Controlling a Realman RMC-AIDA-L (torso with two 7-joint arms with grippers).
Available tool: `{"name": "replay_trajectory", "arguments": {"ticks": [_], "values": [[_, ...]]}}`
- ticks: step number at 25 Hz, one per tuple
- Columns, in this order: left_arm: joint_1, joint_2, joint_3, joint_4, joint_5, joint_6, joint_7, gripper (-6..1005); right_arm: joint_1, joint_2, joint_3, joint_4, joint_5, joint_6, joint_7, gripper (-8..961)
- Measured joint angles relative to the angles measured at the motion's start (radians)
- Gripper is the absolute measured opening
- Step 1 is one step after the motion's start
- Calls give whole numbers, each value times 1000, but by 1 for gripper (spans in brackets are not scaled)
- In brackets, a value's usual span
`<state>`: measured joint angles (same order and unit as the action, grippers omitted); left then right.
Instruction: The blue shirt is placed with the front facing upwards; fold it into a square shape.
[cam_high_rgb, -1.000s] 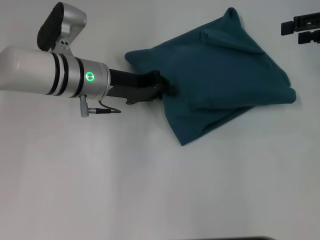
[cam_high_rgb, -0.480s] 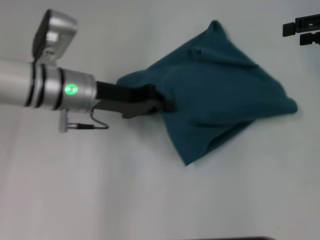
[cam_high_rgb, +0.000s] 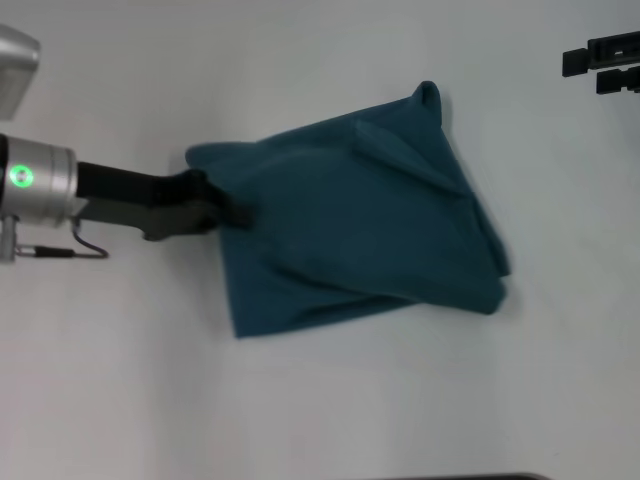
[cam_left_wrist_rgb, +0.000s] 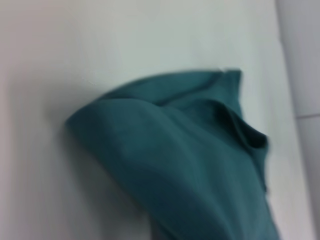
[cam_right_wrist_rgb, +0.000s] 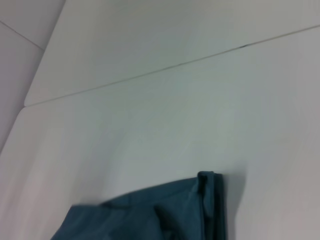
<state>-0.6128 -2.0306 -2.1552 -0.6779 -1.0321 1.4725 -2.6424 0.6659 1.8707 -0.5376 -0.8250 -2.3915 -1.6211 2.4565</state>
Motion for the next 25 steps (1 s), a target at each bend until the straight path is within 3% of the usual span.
{"name": "replay_trajectory", "arguments": {"ticks": [2, 7, 18, 22, 25], "values": [[-31, 25, 0, 28, 26, -31, 0, 61, 2, 1, -2, 4, 0, 0, 0, 723], [-77, 52, -6, 40, 63, -69, 0, 61, 7, 2, -6, 6, 0, 1, -2, 721], [-54, 59, -54, 25, 87, -85, -6, 55, 7, 2, -8, 6, 0, 1, -3, 719], [-29, 68, -148, -3, 95, -62, -11, 235, 7, 3, -8, 6, 0, 2, -4, 718], [6, 56, -243, -88, 87, -11, -1, 362, 9, 3, -7, 6, 0, 2, -9, 717]]}}
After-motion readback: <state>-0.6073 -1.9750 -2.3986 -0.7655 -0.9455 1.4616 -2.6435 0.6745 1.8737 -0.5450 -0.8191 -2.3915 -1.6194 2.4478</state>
